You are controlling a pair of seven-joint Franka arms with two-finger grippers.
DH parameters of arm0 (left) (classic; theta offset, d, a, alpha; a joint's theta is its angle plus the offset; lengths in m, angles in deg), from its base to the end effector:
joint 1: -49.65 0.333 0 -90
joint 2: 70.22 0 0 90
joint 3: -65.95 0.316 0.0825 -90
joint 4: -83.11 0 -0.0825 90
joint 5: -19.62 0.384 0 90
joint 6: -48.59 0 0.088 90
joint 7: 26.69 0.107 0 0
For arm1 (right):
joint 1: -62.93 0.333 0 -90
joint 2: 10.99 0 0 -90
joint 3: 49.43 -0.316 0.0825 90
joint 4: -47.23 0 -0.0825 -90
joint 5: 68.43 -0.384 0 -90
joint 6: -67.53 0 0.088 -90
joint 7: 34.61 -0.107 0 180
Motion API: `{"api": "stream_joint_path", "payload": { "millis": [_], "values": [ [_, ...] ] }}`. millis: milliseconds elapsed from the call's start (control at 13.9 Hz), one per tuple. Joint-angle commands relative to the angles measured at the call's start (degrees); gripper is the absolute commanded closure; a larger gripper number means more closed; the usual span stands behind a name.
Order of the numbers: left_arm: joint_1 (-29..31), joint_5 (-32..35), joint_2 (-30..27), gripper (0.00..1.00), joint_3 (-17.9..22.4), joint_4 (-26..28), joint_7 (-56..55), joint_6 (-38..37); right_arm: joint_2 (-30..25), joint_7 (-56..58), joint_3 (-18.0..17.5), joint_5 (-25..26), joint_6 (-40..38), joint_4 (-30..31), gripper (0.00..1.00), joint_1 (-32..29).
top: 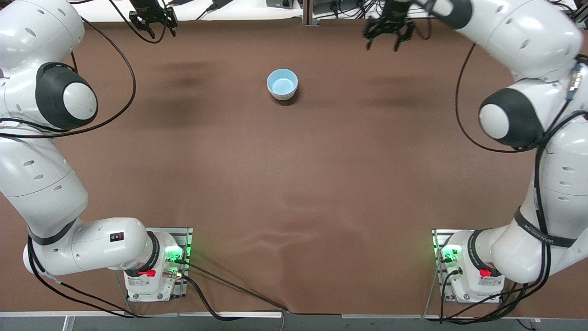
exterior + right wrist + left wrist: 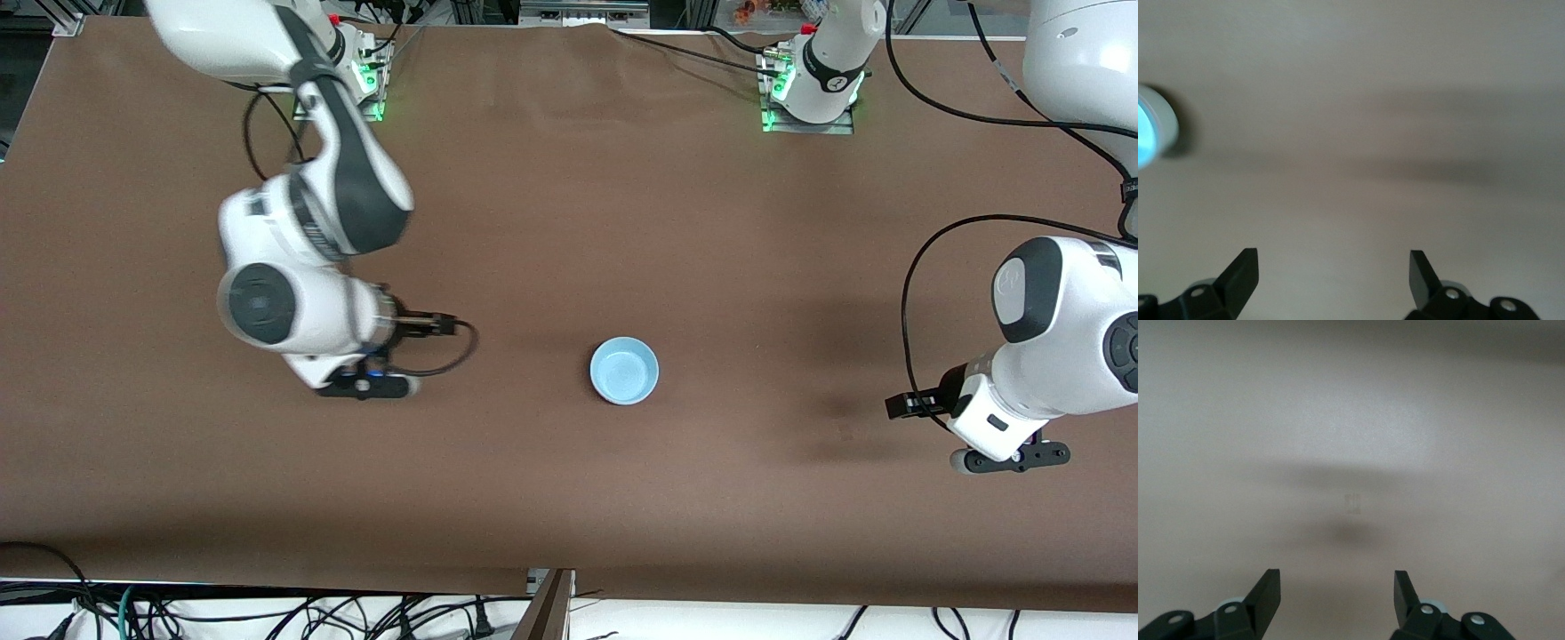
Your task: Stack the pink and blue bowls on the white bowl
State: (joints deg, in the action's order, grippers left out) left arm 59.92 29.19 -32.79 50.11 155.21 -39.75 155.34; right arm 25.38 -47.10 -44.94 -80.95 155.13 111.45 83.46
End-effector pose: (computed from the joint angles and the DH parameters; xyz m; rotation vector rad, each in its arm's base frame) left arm 0.7295 -0.0094 0.3837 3.1305 0.2082 -0.0412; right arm 0.6696 0.2333 0.4274 -3.0053 -0.0847 0.3937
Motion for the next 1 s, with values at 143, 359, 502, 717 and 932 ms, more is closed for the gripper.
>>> {"api": "stream_joint_path", "payload": {
  "millis": [143, 359, 502, 717, 932],
  "values": [
    [0.0, 0.4, -0.1, 0.07, -0.1, 0.2, 1.1, 0.5, -13.1, 9.9, -1.0, 1.2, -7.5, 7.3, 0.0, -10.0],
    [-0.1, 0.4, -0.1, 0.0, -0.1, 0.2, 1.1, 0.5, -20.6, 9.9, -1.0, 8.8, -7.0, 10.9, 0.0, -13.6],
    [-0.1, 0.5, -0.1, 0.0, -0.1, 0.2, 1.1, 0.5, -25.0, 9.9, -1.0, 9.3, -7.0, 11.9, 0.0, -16.0],
    [-0.3, 0.3, -0.1, 0.0, -0.1, 0.2, 0.4, 0.5, -30.5, 10.1, -1.4, 15.2, -6.5, 15.7, 0.0, -17.0],
    [-0.5, 0.3, 0.0, 0.0, -0.1, 0.2, 0.5, 0.6, -30.9, 12.8, -3.0, 17.1, -6.6, 16.5, 0.0, -17.1]
  ]
}}
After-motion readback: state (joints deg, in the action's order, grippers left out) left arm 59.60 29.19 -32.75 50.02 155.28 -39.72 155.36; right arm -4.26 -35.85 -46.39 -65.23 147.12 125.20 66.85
